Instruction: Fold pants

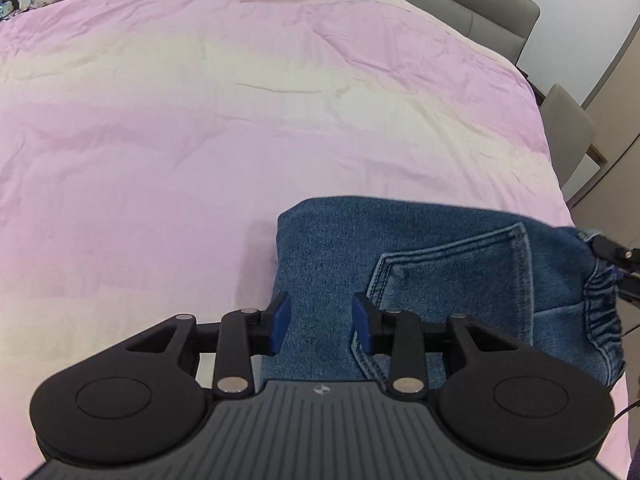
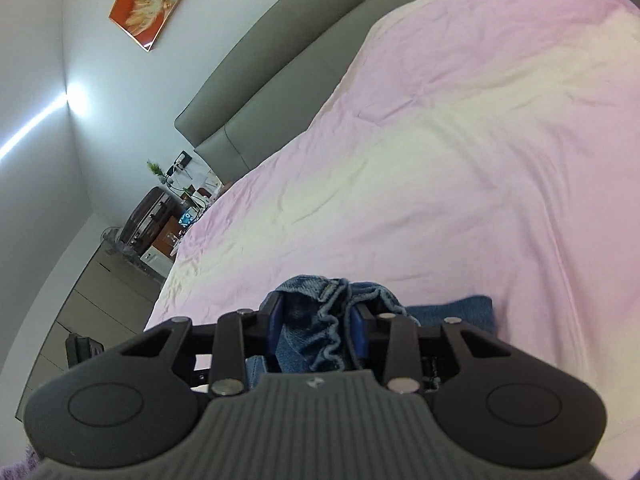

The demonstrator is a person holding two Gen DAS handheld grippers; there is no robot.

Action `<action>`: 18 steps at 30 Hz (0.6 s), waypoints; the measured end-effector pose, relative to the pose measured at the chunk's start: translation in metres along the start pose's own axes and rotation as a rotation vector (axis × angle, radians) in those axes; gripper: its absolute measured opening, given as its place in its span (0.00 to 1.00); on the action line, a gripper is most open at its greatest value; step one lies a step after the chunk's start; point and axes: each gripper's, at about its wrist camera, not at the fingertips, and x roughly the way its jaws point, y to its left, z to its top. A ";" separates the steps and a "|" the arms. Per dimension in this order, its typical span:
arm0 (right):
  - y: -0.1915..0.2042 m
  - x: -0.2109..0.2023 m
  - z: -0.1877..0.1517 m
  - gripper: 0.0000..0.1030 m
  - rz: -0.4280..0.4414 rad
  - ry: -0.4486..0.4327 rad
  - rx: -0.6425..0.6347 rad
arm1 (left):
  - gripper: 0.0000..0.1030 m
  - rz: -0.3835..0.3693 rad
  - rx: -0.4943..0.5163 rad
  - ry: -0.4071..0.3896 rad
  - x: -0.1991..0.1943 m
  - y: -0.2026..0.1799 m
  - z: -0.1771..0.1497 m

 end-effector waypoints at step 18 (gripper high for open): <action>-0.077 0.064 -0.022 0.31 -0.277 0.110 0.039 | 0.38 0.123 0.033 0.098 0.111 -0.002 0.036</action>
